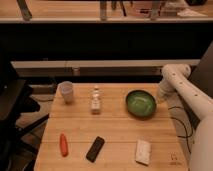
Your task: Push the ceramic bowl across the table
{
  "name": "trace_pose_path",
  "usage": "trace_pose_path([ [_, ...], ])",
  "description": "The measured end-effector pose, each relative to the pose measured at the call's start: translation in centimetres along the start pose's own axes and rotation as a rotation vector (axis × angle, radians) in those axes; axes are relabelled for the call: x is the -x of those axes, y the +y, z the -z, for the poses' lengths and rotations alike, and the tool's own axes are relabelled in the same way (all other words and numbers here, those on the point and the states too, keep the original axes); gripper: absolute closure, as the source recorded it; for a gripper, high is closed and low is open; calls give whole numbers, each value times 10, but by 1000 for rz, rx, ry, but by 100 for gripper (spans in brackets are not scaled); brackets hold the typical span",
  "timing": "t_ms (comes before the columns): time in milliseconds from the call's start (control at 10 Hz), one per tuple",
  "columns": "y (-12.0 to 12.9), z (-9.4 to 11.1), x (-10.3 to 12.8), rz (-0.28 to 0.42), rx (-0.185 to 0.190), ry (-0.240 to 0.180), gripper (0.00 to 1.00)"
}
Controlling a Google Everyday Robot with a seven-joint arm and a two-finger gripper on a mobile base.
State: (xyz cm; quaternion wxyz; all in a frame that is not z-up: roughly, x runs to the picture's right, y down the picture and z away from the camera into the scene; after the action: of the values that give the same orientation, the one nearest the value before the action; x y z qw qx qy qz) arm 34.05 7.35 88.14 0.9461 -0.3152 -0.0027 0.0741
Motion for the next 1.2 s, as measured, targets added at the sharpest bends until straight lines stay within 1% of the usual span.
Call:
trace_pose_path([
  [700,0,-12,14,41,30,-4,97],
  [1200,7,-22,28,94,59,1,97],
])
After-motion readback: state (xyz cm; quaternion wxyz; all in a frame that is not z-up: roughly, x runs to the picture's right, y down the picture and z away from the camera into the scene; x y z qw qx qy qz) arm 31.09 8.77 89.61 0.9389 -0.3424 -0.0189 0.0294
